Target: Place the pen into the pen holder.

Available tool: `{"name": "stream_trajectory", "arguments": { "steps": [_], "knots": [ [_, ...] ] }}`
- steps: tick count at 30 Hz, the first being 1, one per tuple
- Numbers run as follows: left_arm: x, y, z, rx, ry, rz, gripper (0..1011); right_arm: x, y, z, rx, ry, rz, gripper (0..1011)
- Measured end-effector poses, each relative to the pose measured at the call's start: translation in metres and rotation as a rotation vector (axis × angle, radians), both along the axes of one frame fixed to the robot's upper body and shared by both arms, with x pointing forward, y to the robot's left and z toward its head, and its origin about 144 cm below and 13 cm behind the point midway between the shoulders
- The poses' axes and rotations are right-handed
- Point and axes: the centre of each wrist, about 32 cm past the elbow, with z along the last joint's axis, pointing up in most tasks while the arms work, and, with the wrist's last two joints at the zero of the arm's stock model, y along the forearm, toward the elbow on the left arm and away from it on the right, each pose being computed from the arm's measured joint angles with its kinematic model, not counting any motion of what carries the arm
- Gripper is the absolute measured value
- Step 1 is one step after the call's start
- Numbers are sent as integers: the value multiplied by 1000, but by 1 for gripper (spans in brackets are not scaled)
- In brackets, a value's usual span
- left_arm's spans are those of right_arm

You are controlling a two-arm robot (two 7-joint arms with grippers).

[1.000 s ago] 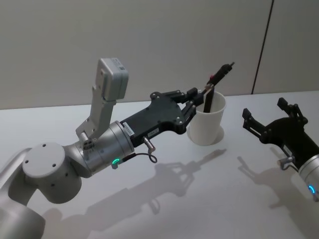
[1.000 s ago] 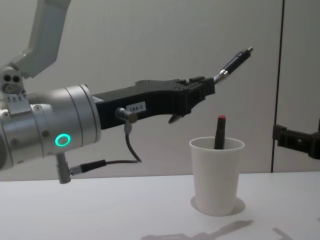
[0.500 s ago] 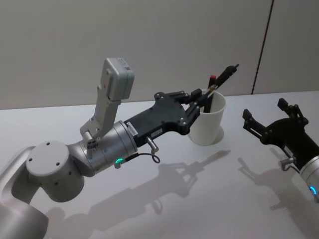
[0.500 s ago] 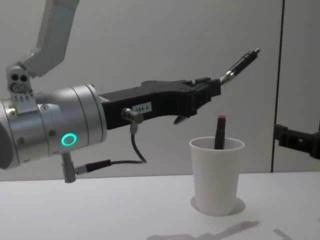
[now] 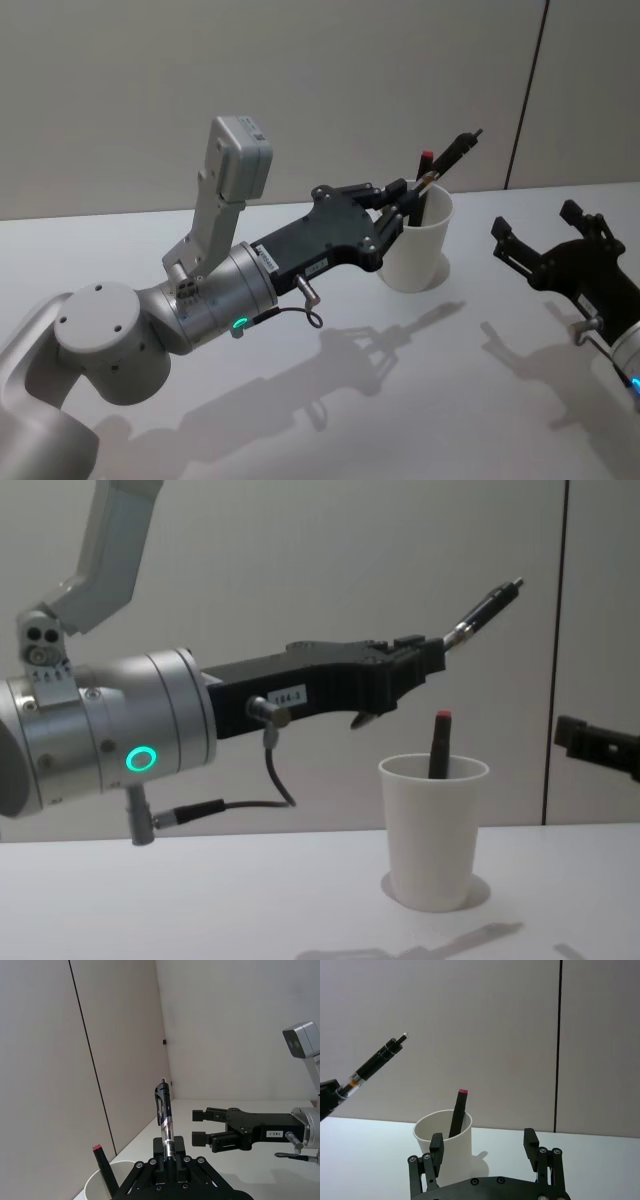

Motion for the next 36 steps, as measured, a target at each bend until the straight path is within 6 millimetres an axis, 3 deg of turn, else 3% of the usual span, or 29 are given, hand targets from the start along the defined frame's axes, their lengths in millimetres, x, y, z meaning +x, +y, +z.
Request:
{"name": "stream_trajectory", "arguments": {
  "steps": [36],
  "knots": [
    [0,0,0,1,-1,-1,120,-5,0,36,491,123,205,1001]
  ]
}}
